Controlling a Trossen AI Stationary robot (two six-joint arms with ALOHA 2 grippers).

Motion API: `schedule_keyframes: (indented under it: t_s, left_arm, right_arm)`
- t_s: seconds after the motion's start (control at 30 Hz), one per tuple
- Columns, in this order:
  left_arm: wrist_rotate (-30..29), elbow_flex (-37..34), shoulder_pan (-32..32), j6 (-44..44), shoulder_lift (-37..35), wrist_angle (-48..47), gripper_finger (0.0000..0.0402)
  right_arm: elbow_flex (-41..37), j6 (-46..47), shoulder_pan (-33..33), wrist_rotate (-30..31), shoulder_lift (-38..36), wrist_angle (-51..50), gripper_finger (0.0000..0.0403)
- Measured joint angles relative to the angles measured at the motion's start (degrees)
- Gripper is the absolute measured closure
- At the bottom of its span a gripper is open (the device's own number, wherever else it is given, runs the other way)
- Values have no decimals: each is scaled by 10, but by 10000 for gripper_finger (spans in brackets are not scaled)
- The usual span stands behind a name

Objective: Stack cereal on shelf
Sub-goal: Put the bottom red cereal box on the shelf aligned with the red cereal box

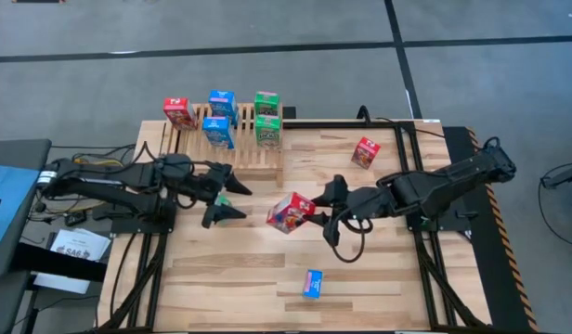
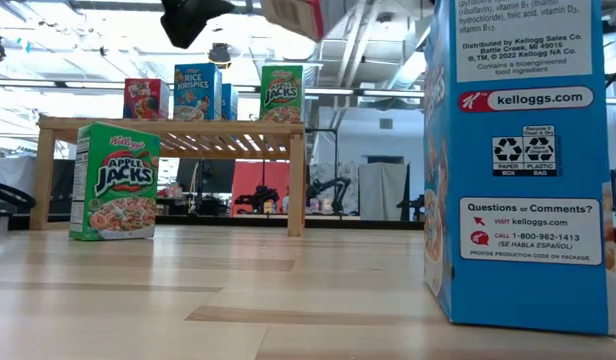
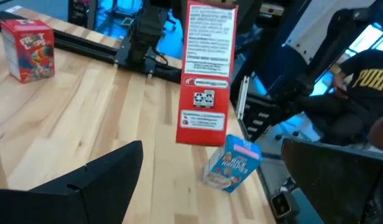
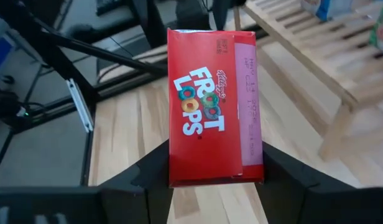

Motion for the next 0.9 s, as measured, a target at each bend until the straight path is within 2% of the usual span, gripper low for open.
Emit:
schedule_keyframes:
  t_s: [0.53, 0.9]
  left_arm:
    - [-29, 0, -38, -4, 108, 124, 28]
    - [-28, 0, -50, -3, 164, 154, 28]
  right_arm:
    - [0, -17, -23, -84, 41, 64, 189]
    - [1, -16, -23, -92, 66, 76, 189]
